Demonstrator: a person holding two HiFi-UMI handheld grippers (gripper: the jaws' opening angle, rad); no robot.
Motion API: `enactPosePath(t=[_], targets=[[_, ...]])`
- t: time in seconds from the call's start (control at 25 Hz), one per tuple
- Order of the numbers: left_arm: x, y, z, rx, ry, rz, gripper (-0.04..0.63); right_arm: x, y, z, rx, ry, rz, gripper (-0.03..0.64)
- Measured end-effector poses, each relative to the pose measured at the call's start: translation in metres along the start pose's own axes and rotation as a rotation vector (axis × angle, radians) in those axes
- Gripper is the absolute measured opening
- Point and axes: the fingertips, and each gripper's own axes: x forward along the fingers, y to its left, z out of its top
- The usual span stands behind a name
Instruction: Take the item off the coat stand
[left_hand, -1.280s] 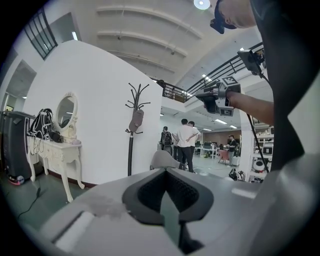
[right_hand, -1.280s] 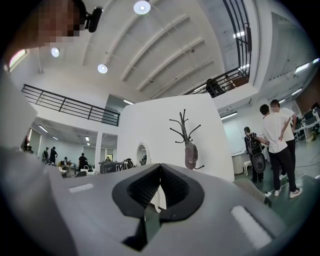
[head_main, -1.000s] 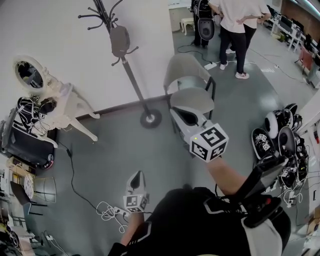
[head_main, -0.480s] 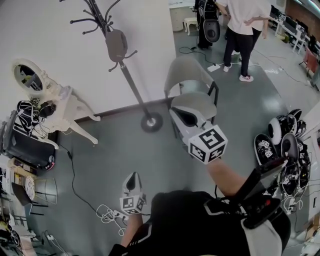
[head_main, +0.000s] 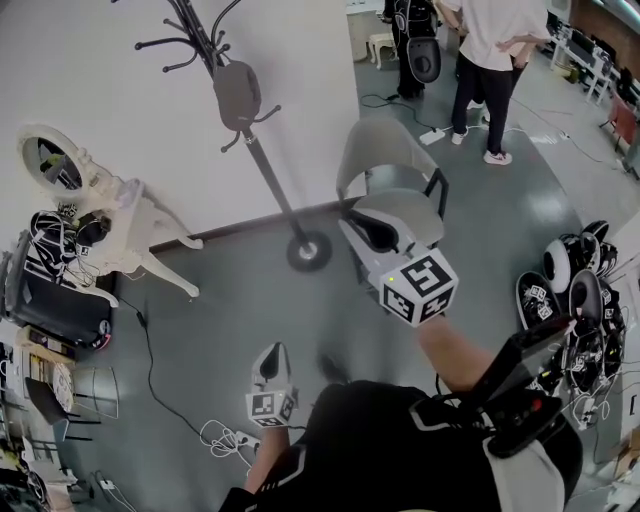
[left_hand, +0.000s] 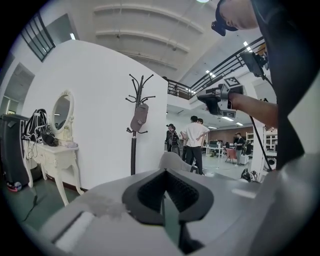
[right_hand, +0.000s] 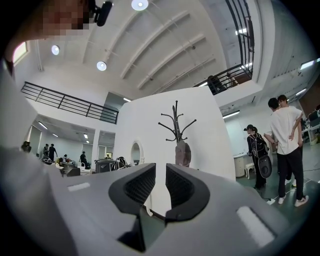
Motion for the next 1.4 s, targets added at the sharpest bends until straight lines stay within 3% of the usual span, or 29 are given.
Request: enactPosePath(t=[0.72,1.12,1.4], targets=[[0.091,0.132,0.03,-0.022,-0.013,-0.091,0.023,0.15,-0.012,0.005,-0.02,-0.002,-0.091,0.149],[0.111,0.2,0.026,-0.031,-0.027,-0.085,0.023,0.211,-0.015,-0.001,-0.028,0.0,-0.155,0.196],[0.126,0.213,0.027,-0.037,-0.032,-0.067,0.023,0.243,-0.03,0.003,-0.034,-0.009,-0.148,0.214]])
